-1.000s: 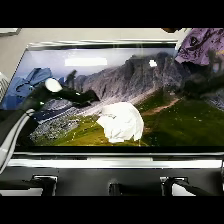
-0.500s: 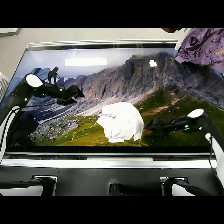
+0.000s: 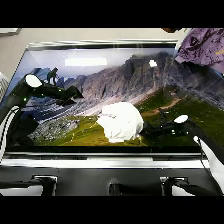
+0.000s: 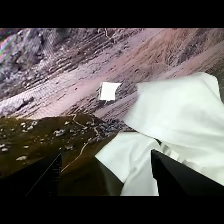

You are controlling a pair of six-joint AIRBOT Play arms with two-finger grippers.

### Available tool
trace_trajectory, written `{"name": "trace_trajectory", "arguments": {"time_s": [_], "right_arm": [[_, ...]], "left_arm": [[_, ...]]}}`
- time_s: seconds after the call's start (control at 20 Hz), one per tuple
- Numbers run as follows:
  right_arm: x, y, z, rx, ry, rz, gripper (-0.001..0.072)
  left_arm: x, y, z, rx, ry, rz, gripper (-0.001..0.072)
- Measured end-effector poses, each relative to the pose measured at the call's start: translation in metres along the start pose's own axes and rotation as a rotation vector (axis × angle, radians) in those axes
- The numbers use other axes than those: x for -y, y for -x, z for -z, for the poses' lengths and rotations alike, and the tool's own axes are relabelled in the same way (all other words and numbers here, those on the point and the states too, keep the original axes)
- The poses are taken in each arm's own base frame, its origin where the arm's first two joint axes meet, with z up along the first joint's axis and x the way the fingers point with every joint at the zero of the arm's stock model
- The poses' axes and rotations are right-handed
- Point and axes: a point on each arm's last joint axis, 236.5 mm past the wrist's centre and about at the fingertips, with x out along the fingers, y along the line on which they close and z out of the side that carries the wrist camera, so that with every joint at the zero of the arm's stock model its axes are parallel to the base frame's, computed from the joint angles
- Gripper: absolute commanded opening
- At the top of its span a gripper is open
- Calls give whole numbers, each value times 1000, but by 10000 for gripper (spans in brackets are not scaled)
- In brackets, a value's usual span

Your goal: Fold the clothes and pants, and hang the long-sleeved shirts on hangers.

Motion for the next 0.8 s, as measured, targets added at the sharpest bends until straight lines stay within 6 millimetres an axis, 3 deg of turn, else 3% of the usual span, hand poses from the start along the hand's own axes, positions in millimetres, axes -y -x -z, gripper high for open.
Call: {"name": "trace_trajectory", "arguments": {"time_s": [0.2, 0.35, 0.6, 0.8], "right_arm": [[-1, 2, -9, 47, -5, 6, 27], [-1, 12, -12, 80, 4, 34, 27], [-2, 28, -9, 112, 19, 80, 28], [-5, 36, -8, 131, 22, 87, 28]], "left_arm": [[-24, -12, 14, -42, 61, -8, 612], [-32, -32, 41, -106, 87, 49, 612], [-24, -66, 87, -187, 78, 116, 612], [-10, -92, 103, -209, 76, 163, 610]]}}
